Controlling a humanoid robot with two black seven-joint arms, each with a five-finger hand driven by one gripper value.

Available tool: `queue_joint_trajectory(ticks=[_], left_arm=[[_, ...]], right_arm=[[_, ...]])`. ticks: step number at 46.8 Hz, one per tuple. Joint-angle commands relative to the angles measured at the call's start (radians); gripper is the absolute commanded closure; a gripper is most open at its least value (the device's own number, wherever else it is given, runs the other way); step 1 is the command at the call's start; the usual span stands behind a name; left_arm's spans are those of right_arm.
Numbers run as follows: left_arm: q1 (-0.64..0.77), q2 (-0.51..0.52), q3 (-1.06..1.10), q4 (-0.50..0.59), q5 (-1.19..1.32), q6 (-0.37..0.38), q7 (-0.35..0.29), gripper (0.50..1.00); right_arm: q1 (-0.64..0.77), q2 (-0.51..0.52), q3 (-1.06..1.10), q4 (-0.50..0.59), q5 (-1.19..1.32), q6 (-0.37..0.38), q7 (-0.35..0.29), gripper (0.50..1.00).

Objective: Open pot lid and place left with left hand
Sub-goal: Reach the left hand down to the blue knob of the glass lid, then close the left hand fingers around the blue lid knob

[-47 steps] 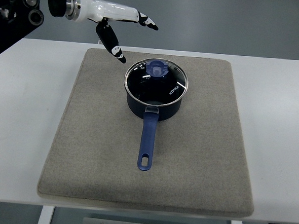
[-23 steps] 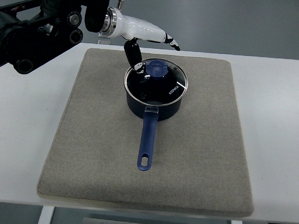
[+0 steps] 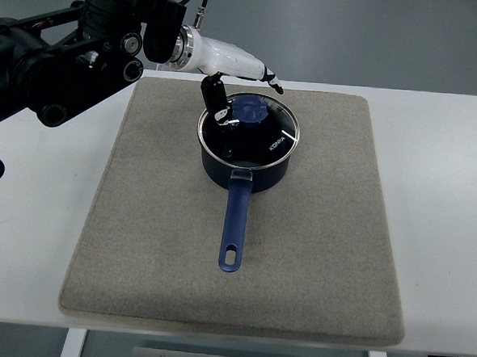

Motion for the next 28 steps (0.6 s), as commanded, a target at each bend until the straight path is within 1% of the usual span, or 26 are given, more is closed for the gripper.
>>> queue_joint_trajectory(ticks=[1, 6, 14, 21, 23, 28], left_arm=[[0.001, -0.012, 0.001, 0.002, 0.000, 0.000, 0.000, 0.557], [0.001, -0.020, 0.006, 0.017, 0.000, 0.000, 0.000, 0.559], [0.001, -0.022, 0.015, 0.018, 0.014, 0.000, 0.000, 0.583], [0.001, -0.022, 0.020, 0.018, 0.015, 0.000, 0.001, 0.585], [0.001, -0.022, 0.020, 0.018, 0.015, 0.000, 0.001, 0.600], [0.004, -0.023, 0.021, 0.018, 0.015, 0.000, 0.001, 0.600]], right_arm=[[0.000, 0.000, -0.001, 0.000, 0.000, 0.001, 0.000, 0.585], [0.000, 0.000, -0.001, 0.000, 0.000, 0.001, 0.000, 0.585], [0.000, 0.000, -0.001, 0.000, 0.000, 0.001, 0.000, 0.585], [0.000, 0.000, 0.001, 0.000, 0.000, 0.001, 0.000, 0.585], [0.000, 0.000, -0.001, 0.000, 0.000, 0.001, 0.001, 0.585], [0.000, 0.000, 0.001, 0.000, 0.000, -0.001, 0.001, 0.585]])
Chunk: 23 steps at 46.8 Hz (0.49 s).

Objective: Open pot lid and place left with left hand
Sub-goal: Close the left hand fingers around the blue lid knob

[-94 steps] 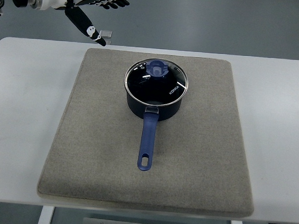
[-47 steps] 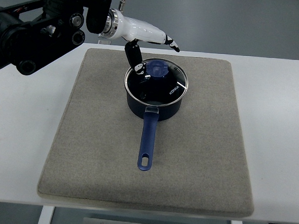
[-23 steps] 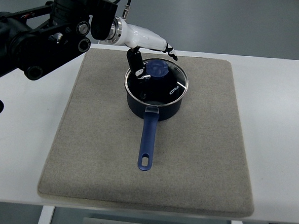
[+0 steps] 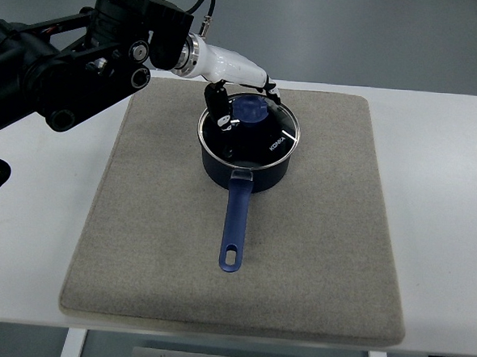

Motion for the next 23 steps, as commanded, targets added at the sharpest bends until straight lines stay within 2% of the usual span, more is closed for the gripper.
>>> queue_joint_trajectory(ticks=[1, 5, 8, 23], left_arm=[[0.008, -0.005, 0.001, 0.000, 0.000, 0.000, 0.000, 0.602], [0.015, -0.012, 0.001, 0.000, 0.002, 0.000, 0.000, 0.613], [0.015, -0.012, 0.001, 0.000, 0.002, 0.000, 0.000, 0.641], [0.015, -0.012, -0.002, 0.000, 0.017, 0.000, 0.000, 0.647]], right_arm=[[0.000, 0.000, -0.001, 0.000, 0.000, -0.001, 0.000, 0.585], [0.000, 0.000, -0.001, 0.000, 0.000, 0.000, 0.001, 0.585], [0.000, 0.000, -0.001, 0.000, 0.000, 0.000, 0.000, 0.585], [0.000, 0.000, -0.001, 0.000, 0.000, 0.000, 0.000, 0.585]])
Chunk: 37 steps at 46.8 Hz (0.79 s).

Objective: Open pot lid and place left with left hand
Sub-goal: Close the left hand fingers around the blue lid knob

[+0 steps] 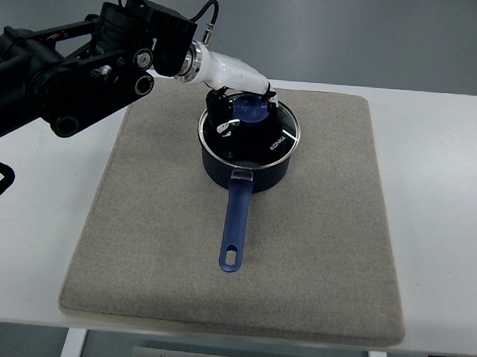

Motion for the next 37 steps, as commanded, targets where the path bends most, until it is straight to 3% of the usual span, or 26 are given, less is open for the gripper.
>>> queue_joint_trajectory(ticks=[1, 18, 37], left_arm=[[0.000, 0.001, -0.003, 0.000, 0.001, 0.000, 0.000, 0.647], [-0.009, 0.001, -0.011, -0.002, -0.001, 0.000, -0.001, 0.647], [-0.008, 0.001, -0.008, 0.000, 0.004, 0.000, -0.001, 0.712]], right_arm=[[0.000, 0.000, -0.001, 0.000, 0.000, 0.000, 0.000, 0.585], [0.000, 0.000, -0.001, 0.000, 0.000, 0.000, 0.000, 0.585], [0.000, 0.000, 0.001, 0.000, 0.000, 0.000, 0.000, 0.585]])
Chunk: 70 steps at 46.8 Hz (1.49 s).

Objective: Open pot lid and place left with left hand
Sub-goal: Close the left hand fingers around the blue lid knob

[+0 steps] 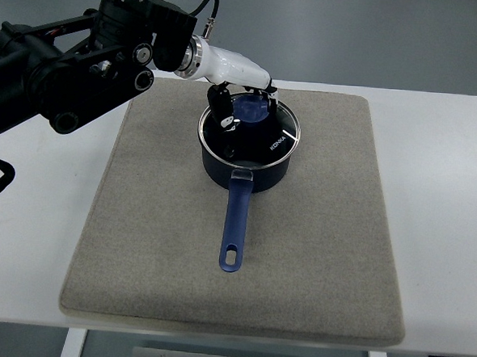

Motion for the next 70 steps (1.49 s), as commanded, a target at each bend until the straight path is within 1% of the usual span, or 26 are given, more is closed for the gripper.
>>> queue_joint_trajectory(ticks=[1, 5, 8, 12, 13, 15, 21, 23, 27, 28, 32, 34, 37, 38, 40, 41, 70], left_arm=[[0.001, 0.000, 0.003, 0.000, 0.000, 0.000, 0.000, 0.712], [0.001, 0.000, 0.006, 0.000, 0.000, 0.000, 0.000, 0.724], [0.001, 0.000, 0.006, 0.000, 0.003, 0.000, 0.000, 0.756], [0.001, 0.000, 0.006, 0.000, 0.008, 0.000, 0.000, 0.763], [0.001, 0.000, 0.006, 0.000, 0.008, 0.000, 0.000, 0.769], [0.001, 0.000, 0.006, 0.000, 0.008, 0.000, 0.000, 0.797], [0.000, 0.000, 0.004, 0.000, 0.008, 0.000, 0.000, 0.802], [0.000, 0.000, 0.003, 0.000, 0.008, 0.000, 0.000, 0.831], [0.000, 0.000, 0.003, 0.000, 0.009, 0.000, 0.000, 0.846], [0.000, 0.000, 0.003, 0.000, 0.009, 0.000, 0.000, 0.868], [0.000, 0.000, 0.003, 0.001, 0.009, 0.000, 0.000, 0.881], [0.000, 0.000, 0.003, 0.000, 0.009, 0.000, 0.000, 0.906], [0.000, 0.000, 0.003, 0.001, 0.009, 0.000, 0.000, 0.915], [0.000, 0.000, 0.003, 0.001, 0.009, 0.000, 0.000, 0.930], [0.000, 0.000, 0.003, 0.001, 0.009, 0.000, 0.000, 0.981], [0.000, 0.000, 0.003, 0.001, 0.009, 0.000, 0.000, 0.999], [-0.008, 0.005, -0.005, 0.009, 0.006, 0.000, 0.000, 1.000]], right_arm=[[0.000, 0.000, 0.000, 0.000, 0.000, -0.001, 0.000, 0.585], [0.000, 0.000, 0.001, 0.000, 0.000, 0.000, 0.000, 0.585], [0.000, 0.000, 0.001, 0.000, 0.000, 0.000, 0.000, 0.585], [0.000, 0.000, 0.000, 0.000, 0.000, -0.001, 0.000, 0.585], [0.000, 0.000, 0.000, 0.000, 0.000, 0.000, 0.000, 0.585], [0.000, 0.000, 0.001, 0.000, 0.000, -0.001, 0.001, 0.585], [0.000, 0.000, 0.000, 0.000, 0.000, 0.000, 0.000, 0.585], [0.000, 0.000, 0.000, 0.000, 0.000, -0.001, 0.000, 0.585], [0.000, 0.000, 0.000, 0.000, 0.000, 0.000, 0.000, 0.585], [0.000, 0.000, 0.000, 0.000, 0.000, -0.001, 0.000, 0.585], [0.000, 0.000, 0.001, 0.000, 0.000, -0.001, 0.000, 0.585], [0.000, 0.000, 0.000, 0.000, 0.000, 0.000, 0.000, 0.585], [0.000, 0.000, 0.001, 0.000, 0.000, 0.000, 0.000, 0.585], [0.000, 0.000, 0.001, 0.000, 0.000, 0.000, 0.000, 0.585], [0.000, 0.000, 0.000, 0.000, 0.000, -0.001, 0.000, 0.585], [0.000, 0.000, 0.000, 0.000, 0.000, -0.001, 0.000, 0.585], [0.000, 0.000, 0.001, 0.000, 0.000, -0.001, 0.000, 0.585]])
